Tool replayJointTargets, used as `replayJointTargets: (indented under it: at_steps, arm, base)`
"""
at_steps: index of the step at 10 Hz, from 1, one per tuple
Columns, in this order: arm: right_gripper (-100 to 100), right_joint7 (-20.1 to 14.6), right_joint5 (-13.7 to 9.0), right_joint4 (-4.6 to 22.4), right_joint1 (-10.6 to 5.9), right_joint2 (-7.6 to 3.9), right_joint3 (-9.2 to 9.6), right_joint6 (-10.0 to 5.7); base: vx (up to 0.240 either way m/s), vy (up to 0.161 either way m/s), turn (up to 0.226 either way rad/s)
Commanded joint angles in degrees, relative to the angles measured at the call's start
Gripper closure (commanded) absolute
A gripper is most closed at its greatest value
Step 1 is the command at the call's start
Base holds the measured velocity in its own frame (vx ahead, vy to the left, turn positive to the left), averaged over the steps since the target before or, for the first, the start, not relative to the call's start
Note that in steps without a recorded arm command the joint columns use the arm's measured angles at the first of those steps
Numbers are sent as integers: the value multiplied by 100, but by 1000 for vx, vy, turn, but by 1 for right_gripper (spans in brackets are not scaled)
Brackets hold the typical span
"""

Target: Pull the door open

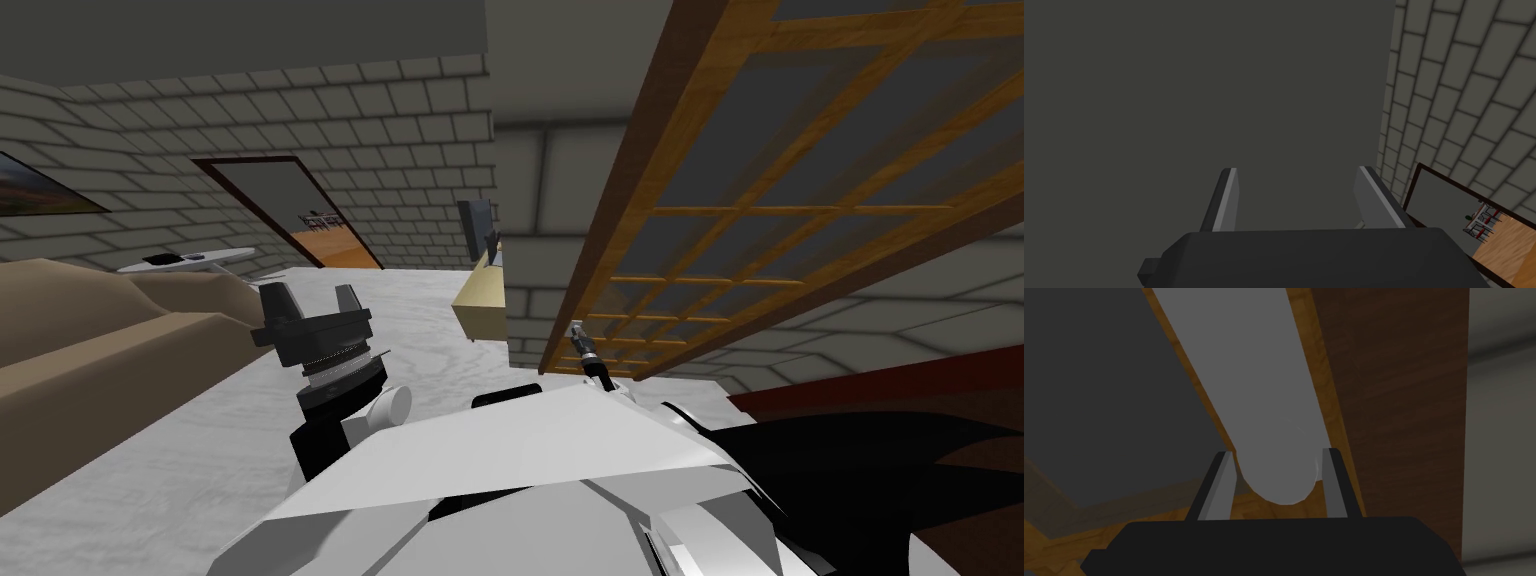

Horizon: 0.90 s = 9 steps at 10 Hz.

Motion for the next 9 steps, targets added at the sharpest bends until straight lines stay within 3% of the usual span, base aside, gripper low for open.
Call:
replayJointTargets:
  at_steps: [1,9]
  arm:
    - [100,-175,-11,36,-4,13,16,-17]
    - [100,-1333,-156,-66,32,20,84,-1]
  base:
    - [-22,-6,12]
    - [-23,-11,25]
